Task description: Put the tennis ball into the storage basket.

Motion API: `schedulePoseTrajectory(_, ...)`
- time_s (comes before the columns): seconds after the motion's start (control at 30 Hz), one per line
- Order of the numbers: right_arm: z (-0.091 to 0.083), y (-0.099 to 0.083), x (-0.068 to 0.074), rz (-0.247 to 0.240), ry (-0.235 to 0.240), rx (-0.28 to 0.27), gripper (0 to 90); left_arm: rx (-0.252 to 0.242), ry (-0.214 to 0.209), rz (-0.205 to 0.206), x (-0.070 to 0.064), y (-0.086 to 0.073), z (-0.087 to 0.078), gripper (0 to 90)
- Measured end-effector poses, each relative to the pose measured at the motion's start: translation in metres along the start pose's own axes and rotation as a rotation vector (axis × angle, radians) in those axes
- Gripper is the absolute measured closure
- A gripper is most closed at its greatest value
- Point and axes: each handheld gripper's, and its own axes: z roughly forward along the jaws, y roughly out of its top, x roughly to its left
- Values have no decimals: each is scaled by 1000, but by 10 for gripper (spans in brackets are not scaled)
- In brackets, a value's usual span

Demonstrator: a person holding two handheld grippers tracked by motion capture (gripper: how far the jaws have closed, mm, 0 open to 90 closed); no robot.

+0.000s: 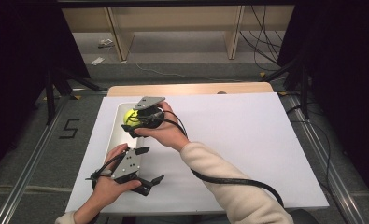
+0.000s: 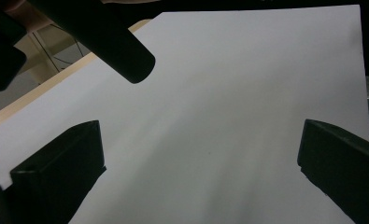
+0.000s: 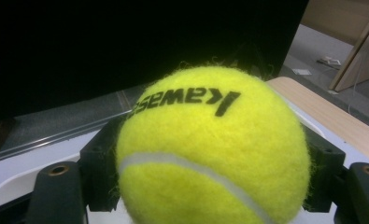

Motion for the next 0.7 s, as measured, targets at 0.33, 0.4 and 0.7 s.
schedulePoseTrajectory(0.33,3,2,2,-4,6,4,263,0,1,3,0,0,0,0)
schedulePoseTrajectory(0.4,4,2,2,-5,8,4,263,0,1,4,0,0,0,0)
schedulePoseTrajectory(0.7,8,2,3,-6,6,9,263,4,-2,8,0,0,0,0)
